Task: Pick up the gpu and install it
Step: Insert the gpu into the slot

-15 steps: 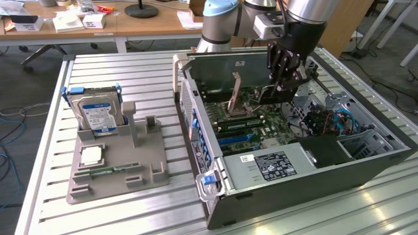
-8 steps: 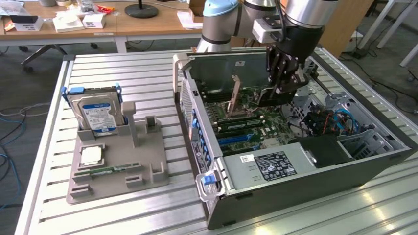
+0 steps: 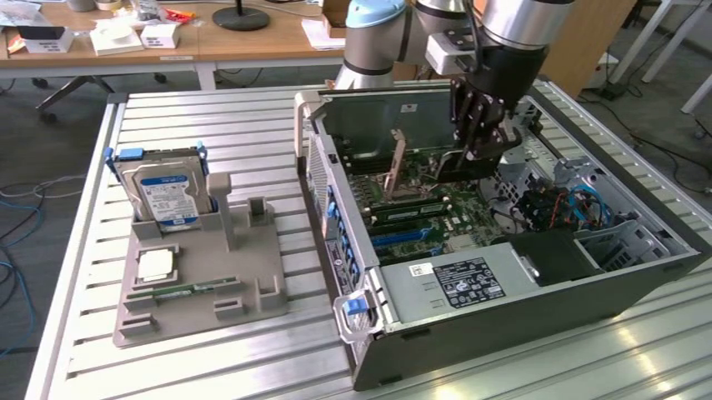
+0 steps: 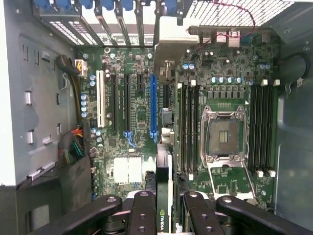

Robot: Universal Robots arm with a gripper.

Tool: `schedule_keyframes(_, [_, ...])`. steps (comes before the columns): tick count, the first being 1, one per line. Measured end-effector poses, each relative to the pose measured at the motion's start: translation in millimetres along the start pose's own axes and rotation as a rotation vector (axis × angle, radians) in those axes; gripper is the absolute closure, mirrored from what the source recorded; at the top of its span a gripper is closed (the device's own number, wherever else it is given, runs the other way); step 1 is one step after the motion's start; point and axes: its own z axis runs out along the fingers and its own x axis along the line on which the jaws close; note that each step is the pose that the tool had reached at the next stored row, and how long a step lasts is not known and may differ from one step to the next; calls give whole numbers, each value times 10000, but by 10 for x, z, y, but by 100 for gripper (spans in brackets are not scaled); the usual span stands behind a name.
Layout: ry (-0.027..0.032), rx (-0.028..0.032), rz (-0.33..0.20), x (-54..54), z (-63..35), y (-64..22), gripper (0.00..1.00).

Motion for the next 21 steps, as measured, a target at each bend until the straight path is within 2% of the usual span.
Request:
schedule_keyframes(13, [0, 0, 8, 6, 176, 13, 73])
schedule_keyframes(21, [0, 0, 8, 7, 183, 13, 73])
